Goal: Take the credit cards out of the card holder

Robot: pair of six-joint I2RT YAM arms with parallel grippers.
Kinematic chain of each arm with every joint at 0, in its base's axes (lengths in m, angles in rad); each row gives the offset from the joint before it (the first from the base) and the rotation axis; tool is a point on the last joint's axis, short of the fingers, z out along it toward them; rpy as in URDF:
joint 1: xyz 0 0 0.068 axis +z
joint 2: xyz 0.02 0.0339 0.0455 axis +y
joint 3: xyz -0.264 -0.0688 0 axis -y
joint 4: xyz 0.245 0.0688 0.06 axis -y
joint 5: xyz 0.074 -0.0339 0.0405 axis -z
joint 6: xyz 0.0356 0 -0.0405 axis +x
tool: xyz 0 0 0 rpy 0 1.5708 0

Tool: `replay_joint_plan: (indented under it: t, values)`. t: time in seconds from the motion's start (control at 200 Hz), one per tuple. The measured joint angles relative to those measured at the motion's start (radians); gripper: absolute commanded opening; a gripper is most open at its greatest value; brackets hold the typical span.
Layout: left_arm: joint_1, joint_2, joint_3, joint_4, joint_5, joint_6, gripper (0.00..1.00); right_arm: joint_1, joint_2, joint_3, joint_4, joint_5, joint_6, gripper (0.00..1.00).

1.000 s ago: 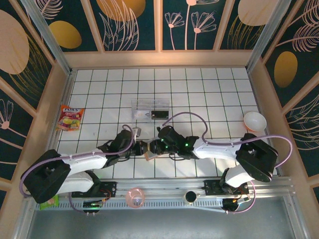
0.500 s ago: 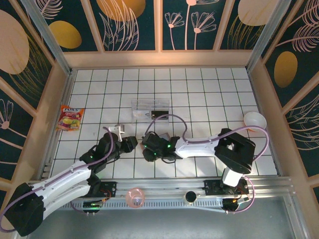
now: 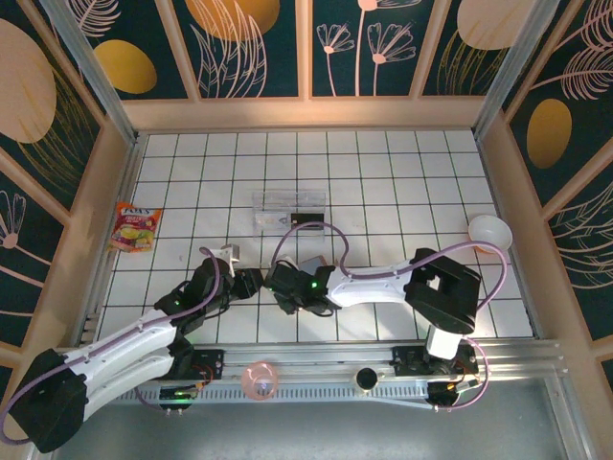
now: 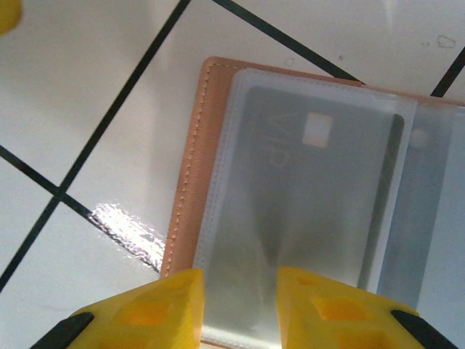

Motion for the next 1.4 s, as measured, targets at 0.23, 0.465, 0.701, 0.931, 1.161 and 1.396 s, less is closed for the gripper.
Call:
replay_joint_plan:
  t: [0.23, 0.465, 0.701, 0.931, 1.161, 1.396]
  values:
    - [0.000, 0.000, 0.000, 0.000, 0.003, 0.000, 0.32, 0.003, 0.036, 0.030, -0.006, 0.003, -0.001, 0.12]
    - [0.000, 0.044, 0.002, 0.009, 0.042, 0.016, 0.16, 0.001, 0.023, 0.018, 0.014, -0.011, 0.013, 0.00]
    - [0.000, 0.111, 0.010, 0.053, 0.103, 0.030, 0.00, -0.053, -0.106, -0.090, 0.129, -0.107, 0.089, 0.00]
    - [-0.016, 0.211, 0.019, 0.114, 0.126, 0.027, 0.00, -0.077, -0.149, -0.116, 0.211, -0.165, 0.144, 0.00]
    - [-0.047, 0.334, 0.071, 0.174, 0.135, 0.031, 0.00, -0.077, -0.158, -0.138, 0.222, -0.175, 0.179, 0.34]
    - [-0.101, 0.411, 0.111, 0.208, 0.149, 0.030, 0.00, -0.093, -0.341, -0.200, 0.197, -0.093, 0.196, 0.36]
